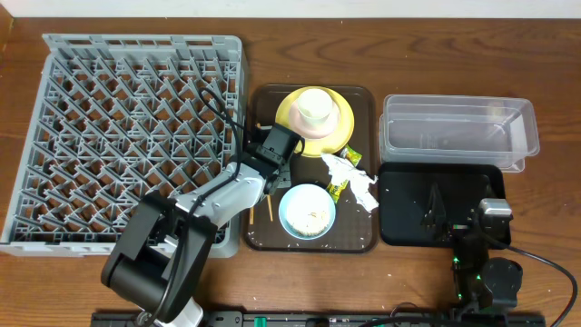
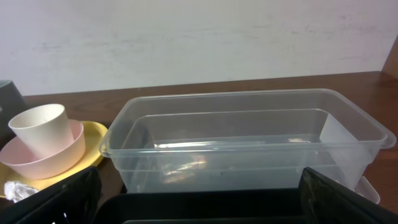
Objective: Sort waste into correct bins and load items into the dishwasher
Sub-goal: 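Lower the left gripper and close it on one wooden chopstick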
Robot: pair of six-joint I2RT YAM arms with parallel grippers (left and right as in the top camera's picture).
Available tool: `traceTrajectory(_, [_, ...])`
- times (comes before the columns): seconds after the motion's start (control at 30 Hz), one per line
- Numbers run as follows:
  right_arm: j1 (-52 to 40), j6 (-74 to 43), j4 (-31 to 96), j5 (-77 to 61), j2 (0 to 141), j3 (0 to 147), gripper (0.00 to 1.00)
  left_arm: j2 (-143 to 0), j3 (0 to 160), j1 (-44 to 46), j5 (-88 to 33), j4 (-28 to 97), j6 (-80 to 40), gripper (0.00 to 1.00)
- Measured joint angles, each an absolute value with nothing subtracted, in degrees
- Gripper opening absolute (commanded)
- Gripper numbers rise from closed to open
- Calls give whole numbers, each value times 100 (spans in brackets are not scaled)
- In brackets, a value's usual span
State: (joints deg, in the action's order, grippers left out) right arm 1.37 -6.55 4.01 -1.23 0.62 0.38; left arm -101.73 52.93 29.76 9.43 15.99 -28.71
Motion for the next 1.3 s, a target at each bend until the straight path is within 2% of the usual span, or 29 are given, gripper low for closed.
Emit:
traceTrajectory(0.03, [137,-655,401,-123,62,38,99,-10180,5295,2976,943,1594,-2873,32])
traceTrajectory(0.2, [137,-655,401,-123,62,38,99,-10191,5297,2980,941,1557,-3013,26])
traceTrajectory(0.87, [137,-655,401,-123,62,38,99,-10193,5297,2980,943,1557,-3153,25])
traceTrajectory(0.93, [137,-655,401,-123,62,38,99,-10193,5297,2980,943,1557,-3181,21])
traceTrajectory(1.07, [137,-655,401,-123,62,38,99,-10195,5297,2980,945,1562,-3201,19])
traceTrajectory(1.2, [137,-655,401,-123,62,38,99,-10197,5297,2980,947,1562,-3262,9])
traceTrajectory(1.3, [137,-655,401,-123,62,38,99,-10197,5297,2980,947,1559,-3282,8])
